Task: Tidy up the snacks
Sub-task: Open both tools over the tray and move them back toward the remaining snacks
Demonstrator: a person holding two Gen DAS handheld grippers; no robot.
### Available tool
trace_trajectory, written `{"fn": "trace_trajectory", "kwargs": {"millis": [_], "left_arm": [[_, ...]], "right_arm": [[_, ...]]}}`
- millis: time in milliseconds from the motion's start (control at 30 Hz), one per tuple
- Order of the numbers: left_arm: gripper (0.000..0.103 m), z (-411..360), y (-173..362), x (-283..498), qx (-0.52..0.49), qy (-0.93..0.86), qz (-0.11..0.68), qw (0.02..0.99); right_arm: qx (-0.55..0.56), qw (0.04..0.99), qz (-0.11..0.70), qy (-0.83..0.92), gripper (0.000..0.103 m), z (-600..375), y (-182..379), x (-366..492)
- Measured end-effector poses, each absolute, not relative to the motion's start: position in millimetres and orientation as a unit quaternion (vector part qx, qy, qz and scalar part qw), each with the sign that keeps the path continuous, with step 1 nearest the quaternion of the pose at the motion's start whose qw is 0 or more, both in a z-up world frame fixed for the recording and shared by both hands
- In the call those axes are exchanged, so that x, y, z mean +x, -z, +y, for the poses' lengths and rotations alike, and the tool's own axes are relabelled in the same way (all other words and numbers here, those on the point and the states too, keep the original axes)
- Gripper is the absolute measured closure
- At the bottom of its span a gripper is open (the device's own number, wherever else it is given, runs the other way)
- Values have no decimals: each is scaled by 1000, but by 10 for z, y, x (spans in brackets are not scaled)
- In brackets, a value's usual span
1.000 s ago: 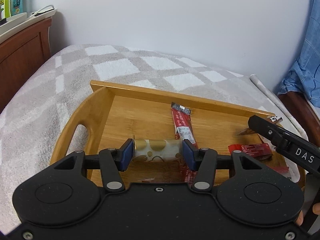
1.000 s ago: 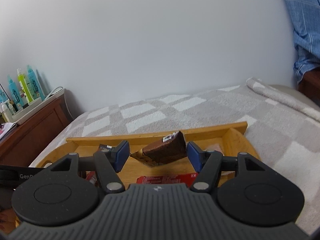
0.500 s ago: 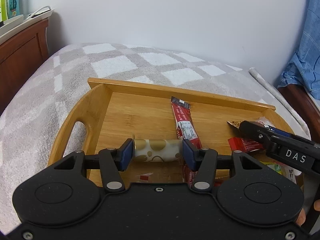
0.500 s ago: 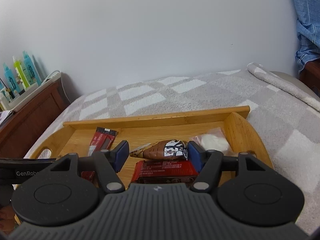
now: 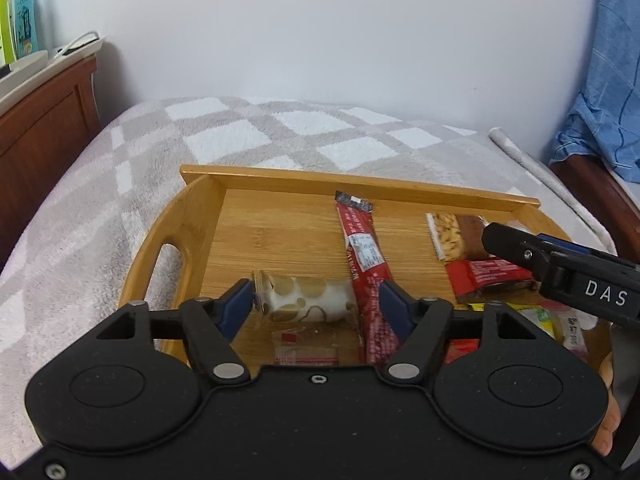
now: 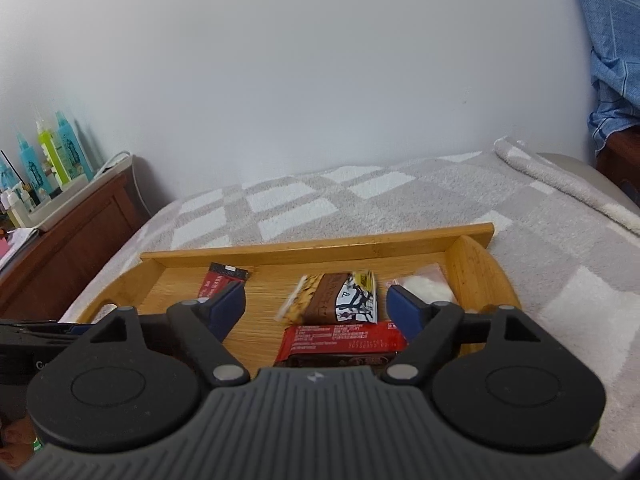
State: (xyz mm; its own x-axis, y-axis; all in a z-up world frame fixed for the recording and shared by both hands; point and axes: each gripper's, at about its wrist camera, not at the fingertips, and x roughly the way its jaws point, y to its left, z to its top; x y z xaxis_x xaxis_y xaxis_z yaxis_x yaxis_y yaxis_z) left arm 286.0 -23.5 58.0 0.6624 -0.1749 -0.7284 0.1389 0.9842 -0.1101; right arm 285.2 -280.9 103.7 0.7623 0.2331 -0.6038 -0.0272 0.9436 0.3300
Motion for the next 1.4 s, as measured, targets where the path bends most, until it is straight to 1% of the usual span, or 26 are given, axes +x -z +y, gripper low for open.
{"fn": "trace_trajectory", "kwargs": {"millis": [133, 333, 400, 500, 767, 967, 1033, 1400], "left_arm": [[26, -250, -678, 2728, -15, 92, 392, 915], [21, -263, -817, 2465, -4, 100, 376, 921], [19, -249, -849, 2360, -4, 105, 373, 922], [16, -218, -888, 2184, -3, 107, 368, 924], [13, -9, -933, 1732, -6, 96, 362, 927], [10, 159, -938, 1465, 1, 84, 354, 931], [8, 209, -902, 1410, 0, 77, 362, 929], [8, 523, -543, 1311, -29, 30, 408, 912]], "right_arm": [[150, 931, 326, -72, 12, -2801, -1123, 2685], [145, 939, 304, -71, 8, -2789, -1277, 2352], [142, 943, 293, -71, 4, -2766, -1334, 2252], [131, 950, 276, -73, 2, -2703, -1390, 2091], [105, 958, 249, -95, 0, -2487, -1435, 1671], [79, 962, 245, -94, 0, -2367, -1422, 1405], [71, 962, 246, -96, 0, -2324, -1398, 1343], [32, 955, 272, -115, 0, -1940, -1207, 1014]]}}
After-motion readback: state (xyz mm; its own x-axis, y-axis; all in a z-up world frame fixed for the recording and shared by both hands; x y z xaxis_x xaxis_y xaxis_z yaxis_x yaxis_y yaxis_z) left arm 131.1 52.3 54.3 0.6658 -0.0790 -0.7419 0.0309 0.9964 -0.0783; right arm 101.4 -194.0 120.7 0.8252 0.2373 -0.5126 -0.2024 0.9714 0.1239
